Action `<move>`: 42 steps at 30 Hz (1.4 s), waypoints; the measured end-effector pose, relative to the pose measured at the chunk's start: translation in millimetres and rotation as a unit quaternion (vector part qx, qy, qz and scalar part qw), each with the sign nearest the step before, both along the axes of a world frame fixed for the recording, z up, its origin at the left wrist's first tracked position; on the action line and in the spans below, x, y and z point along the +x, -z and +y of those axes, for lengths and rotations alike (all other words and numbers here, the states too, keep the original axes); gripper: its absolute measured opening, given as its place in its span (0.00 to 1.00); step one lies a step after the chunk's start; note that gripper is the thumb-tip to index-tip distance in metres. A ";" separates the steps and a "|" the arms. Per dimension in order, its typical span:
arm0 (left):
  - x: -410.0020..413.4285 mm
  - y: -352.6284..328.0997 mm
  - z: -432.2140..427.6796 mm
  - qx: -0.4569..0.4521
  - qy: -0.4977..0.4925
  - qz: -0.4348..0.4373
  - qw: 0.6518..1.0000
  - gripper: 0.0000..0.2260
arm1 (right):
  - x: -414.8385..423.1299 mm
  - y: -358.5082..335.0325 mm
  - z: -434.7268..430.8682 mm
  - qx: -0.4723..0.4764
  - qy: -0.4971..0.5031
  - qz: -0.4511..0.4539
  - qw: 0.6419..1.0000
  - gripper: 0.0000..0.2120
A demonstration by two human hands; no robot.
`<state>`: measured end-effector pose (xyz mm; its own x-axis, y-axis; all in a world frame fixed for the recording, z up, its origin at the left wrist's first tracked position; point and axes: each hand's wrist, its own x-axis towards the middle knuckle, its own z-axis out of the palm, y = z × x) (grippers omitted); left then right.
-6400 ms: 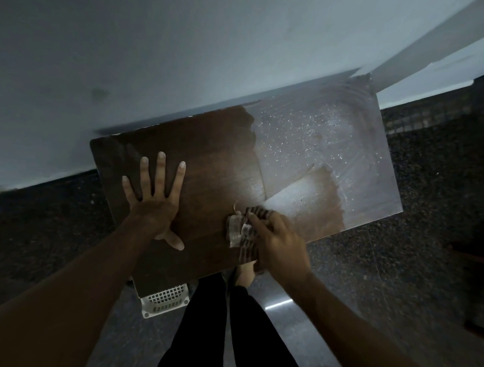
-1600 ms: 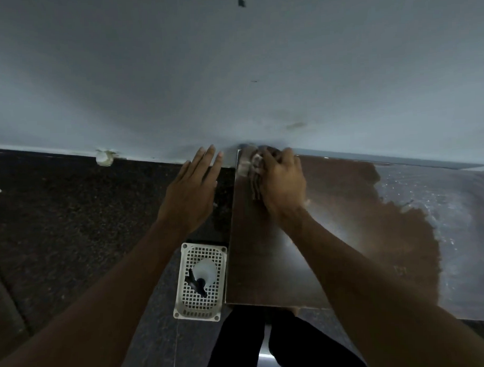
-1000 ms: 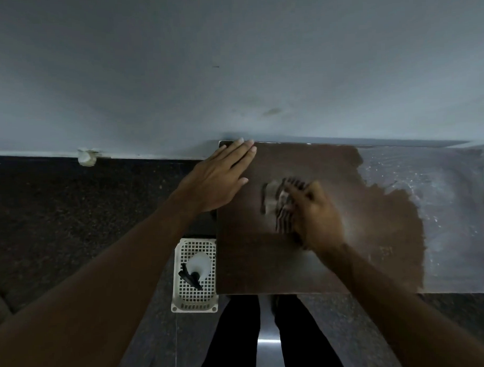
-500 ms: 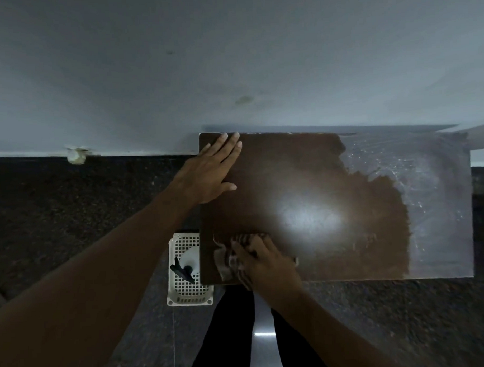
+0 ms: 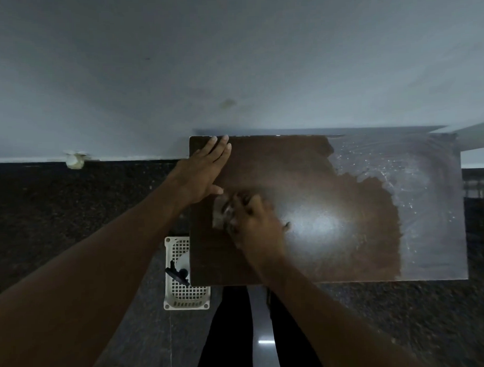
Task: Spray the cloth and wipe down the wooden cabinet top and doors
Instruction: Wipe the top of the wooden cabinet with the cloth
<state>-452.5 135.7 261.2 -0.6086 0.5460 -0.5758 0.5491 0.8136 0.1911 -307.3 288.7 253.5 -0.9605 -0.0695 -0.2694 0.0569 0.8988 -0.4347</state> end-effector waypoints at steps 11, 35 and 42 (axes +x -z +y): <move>13.9 -14.1 27.9 -0.098 -0.035 -0.024 0.994 0.66 | 91.5 -4.0 45.5 -0.072 -0.111 -0.040 0.990 0.28; 26.5 -9.8 70.0 -0.117 -0.173 -0.126 0.970 0.79 | 74.2 -4.4 170.7 0.043 0.126 -0.031 0.991 0.32; 22.2 -17.5 80.1 -0.159 -0.191 -0.145 0.958 0.79 | -10.8 9.5 186.4 0.006 0.360 -0.002 0.933 0.16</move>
<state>-430.3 215.8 278.7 -0.5174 0.0845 -0.8515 0.1614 0.9869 -0.0001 -318.1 475.1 244.0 -0.7559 0.5969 -0.2691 0.6495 0.6314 -0.4237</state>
